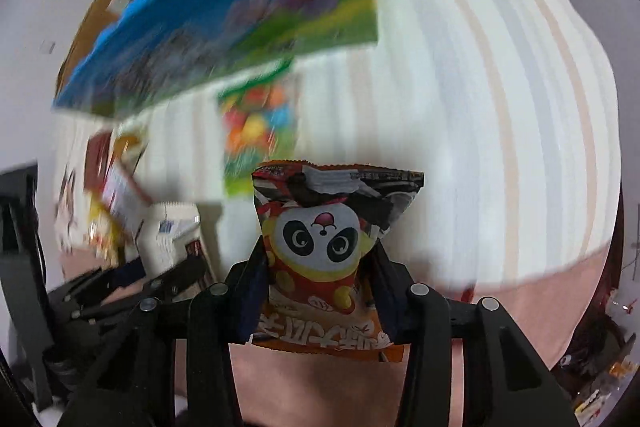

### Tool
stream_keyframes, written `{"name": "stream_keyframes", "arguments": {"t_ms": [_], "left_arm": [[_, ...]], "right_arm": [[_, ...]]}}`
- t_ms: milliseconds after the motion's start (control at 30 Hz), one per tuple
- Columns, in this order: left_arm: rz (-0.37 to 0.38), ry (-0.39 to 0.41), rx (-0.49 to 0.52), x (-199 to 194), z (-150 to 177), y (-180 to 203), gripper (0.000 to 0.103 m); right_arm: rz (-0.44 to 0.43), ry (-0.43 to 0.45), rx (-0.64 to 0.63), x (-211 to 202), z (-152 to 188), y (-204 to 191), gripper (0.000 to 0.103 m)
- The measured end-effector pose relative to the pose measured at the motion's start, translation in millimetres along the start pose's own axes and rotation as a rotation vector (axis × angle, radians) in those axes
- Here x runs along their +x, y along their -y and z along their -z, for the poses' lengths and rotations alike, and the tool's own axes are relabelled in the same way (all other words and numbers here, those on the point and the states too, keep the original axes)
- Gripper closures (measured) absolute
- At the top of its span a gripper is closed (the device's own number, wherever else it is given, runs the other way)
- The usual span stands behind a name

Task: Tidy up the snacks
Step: 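Grasp the white bread packet with left tool while right grasps panda-print bag, then place both packets into the box and open both tools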

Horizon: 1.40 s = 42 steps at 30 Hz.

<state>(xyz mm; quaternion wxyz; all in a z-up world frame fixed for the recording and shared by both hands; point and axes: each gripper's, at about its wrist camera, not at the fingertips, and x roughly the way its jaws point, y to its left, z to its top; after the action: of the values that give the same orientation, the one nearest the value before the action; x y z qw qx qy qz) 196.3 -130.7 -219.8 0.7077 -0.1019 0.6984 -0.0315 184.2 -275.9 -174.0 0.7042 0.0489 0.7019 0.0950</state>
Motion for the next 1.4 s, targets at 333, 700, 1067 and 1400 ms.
{"name": "stream_keyframes", "arguments": {"t_ms": [333,700,1067,1400], "left_arm": [[-0.007,-0.103,0.026,44.5,42.3,-6.4,0.047],[-0.045,-0.071,0.023,51.6,47.8,17.9,0.049],[-0.015,0.004,0.017,-0.2,58.3,39.9,0.051],[0.141,0.180,0.016,-123.9,11.3,61.6,0.051]], "right_arm": [[-0.012,-0.099,0.084,49.6,61.9,6.3,0.051],[0.009,-0.083,0.079,63.6,67.0,-4.1,0.049],[-0.070,-0.002,0.093,36.9,71.7,-3.6,0.060],[-0.220,0.140,0.013,-71.5,-3.2,-27.1,0.060]]}}
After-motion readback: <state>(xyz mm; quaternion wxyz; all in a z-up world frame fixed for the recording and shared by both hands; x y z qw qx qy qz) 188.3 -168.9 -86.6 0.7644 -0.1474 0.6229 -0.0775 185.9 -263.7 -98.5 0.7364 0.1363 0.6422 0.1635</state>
